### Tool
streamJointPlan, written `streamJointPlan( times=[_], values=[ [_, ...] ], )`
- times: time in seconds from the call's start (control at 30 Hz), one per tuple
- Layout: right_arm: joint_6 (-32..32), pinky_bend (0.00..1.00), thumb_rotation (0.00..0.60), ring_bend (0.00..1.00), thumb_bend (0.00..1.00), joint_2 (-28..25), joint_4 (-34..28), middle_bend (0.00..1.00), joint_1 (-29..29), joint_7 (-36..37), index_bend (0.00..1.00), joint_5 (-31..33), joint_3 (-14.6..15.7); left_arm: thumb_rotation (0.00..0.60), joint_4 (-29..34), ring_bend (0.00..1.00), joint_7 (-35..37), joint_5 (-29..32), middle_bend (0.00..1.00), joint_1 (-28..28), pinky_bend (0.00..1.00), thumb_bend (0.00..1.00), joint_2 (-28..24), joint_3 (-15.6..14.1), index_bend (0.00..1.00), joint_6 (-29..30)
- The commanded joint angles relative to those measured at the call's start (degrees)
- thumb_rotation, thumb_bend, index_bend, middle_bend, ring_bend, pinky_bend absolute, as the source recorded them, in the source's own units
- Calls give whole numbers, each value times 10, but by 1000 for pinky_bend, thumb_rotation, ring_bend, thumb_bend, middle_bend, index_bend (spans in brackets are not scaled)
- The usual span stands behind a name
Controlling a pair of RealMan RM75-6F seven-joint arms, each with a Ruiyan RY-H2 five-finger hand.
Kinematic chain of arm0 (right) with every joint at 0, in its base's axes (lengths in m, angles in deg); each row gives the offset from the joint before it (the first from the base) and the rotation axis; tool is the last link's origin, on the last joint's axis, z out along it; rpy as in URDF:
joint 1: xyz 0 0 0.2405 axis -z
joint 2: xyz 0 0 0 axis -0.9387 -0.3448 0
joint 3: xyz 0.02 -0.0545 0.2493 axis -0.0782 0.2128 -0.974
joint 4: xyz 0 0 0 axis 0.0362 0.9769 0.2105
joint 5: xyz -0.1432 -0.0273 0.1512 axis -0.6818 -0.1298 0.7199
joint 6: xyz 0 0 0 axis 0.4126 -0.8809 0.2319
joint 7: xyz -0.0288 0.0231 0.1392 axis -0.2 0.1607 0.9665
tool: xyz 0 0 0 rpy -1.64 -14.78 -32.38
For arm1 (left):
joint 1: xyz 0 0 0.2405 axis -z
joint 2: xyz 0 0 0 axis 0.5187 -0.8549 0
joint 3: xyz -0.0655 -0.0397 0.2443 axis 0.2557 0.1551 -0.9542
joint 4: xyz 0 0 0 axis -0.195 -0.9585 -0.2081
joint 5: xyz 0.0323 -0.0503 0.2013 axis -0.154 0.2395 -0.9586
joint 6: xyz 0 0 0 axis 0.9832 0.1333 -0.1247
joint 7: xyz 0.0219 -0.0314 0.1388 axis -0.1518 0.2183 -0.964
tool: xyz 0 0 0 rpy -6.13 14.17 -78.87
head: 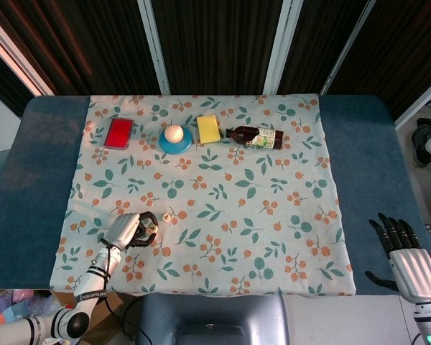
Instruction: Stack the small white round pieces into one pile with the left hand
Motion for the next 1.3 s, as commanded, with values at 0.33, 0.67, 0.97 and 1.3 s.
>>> streamJointPlan(
  times=[0.33,0.67,0.97,1.3],
  values=[
    [-2,0,600,0,69,-1,-1,0,1,2,0,1,0,600,-12,1000,13,-22,1000,-4,1000,397,0,-7,490,5],
    [-5,0,600,0,69,-2,1,0,2,6,0,-1,0,600,-20,1000,5,-26,1000,-5,1000,399,2,-14,452,5],
    [-5,0,600,0,69,-2,0,0,3,3,0,0,-1,600,-18,1000,11,-37,1000,-6,1000,405,-4,-16,366,6],
    [-6,0,600,0,69,-4,0,0,3,7,0,-4,1,600,2,1000,45,-52,1000,-6,1000,400,-4,9,358,27]
  ],
)
